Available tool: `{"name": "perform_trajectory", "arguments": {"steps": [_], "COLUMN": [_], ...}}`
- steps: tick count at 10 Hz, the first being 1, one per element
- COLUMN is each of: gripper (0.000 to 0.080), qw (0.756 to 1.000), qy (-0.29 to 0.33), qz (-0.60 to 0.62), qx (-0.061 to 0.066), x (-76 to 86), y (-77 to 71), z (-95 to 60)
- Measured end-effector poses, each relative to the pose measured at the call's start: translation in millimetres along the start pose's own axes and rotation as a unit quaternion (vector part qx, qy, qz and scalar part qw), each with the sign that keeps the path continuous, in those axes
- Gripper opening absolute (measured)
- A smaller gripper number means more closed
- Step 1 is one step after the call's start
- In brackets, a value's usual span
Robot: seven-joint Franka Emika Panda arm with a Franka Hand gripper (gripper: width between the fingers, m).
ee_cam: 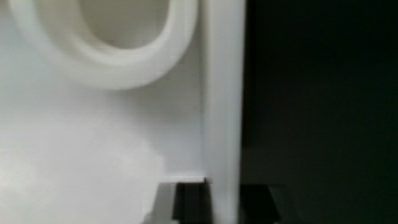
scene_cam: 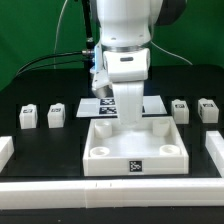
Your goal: Assemble one leg
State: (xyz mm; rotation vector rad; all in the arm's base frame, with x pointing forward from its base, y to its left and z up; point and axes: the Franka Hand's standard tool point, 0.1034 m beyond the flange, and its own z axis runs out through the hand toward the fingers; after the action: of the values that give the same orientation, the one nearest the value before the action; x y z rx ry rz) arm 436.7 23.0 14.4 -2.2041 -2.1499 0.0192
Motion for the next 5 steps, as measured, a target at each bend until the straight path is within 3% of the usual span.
{"name": "perform_trajectory", "arguments": {"steps": [5], "gripper": [0.006], "qw": [1.0], "qy": [0.014], "qz": [-0.008], "qx": [-0.022], "x": [31.2], "y": [36.5], "z": [-1.4]}}
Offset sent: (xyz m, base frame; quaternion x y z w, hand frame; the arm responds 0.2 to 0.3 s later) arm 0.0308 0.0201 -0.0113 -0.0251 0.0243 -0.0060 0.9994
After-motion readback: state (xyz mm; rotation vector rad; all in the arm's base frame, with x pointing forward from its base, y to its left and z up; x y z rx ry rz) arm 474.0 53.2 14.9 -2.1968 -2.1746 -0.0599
